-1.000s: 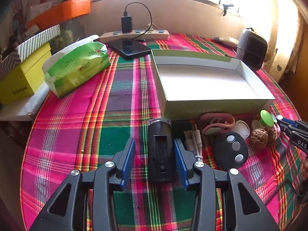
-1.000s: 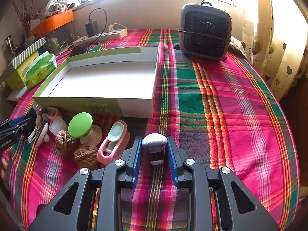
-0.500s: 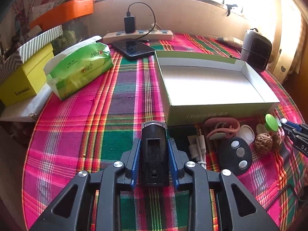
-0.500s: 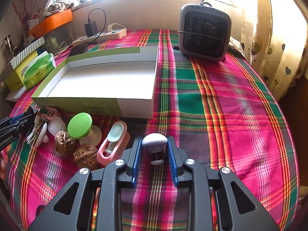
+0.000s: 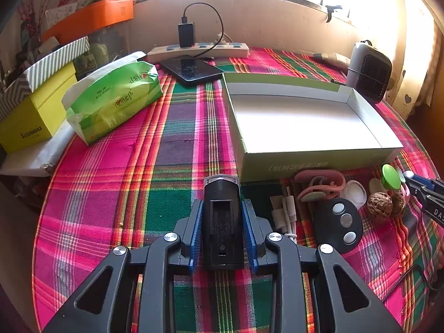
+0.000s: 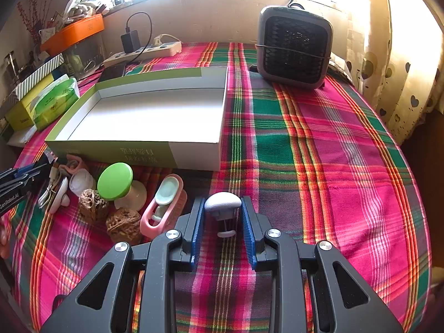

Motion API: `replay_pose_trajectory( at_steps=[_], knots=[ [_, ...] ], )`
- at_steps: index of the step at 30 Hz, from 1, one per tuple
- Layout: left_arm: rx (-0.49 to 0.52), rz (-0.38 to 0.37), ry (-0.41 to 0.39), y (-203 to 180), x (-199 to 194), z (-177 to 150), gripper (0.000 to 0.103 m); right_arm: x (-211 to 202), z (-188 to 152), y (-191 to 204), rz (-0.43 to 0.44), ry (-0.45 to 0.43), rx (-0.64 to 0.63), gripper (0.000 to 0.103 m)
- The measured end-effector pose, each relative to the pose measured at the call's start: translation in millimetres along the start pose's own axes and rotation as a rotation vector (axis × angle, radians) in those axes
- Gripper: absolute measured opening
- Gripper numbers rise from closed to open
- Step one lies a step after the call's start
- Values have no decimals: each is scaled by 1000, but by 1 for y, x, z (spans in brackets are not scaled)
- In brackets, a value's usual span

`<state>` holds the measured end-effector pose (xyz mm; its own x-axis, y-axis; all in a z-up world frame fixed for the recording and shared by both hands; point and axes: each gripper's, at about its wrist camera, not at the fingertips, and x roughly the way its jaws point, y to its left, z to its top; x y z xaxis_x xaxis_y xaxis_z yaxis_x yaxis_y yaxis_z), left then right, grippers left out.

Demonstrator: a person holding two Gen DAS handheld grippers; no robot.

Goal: Organize objects
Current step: 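Carry the black device with the left tool while the right tool carries the knob into the box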

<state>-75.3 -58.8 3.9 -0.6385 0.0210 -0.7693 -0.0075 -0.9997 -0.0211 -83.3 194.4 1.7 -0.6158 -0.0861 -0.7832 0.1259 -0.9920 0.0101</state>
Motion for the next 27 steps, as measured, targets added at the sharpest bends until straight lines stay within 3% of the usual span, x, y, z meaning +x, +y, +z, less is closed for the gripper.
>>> replay_pose_trajectory(
  at_steps=[13,27],
  knots=[
    [2,-24,-16,-1,-15,9,25,-5,3,-1,13,-10,8,27],
    [15,-65,-43,-11,-31,38,25,-26,27,2,35,-61,-5,27]
  ],
)
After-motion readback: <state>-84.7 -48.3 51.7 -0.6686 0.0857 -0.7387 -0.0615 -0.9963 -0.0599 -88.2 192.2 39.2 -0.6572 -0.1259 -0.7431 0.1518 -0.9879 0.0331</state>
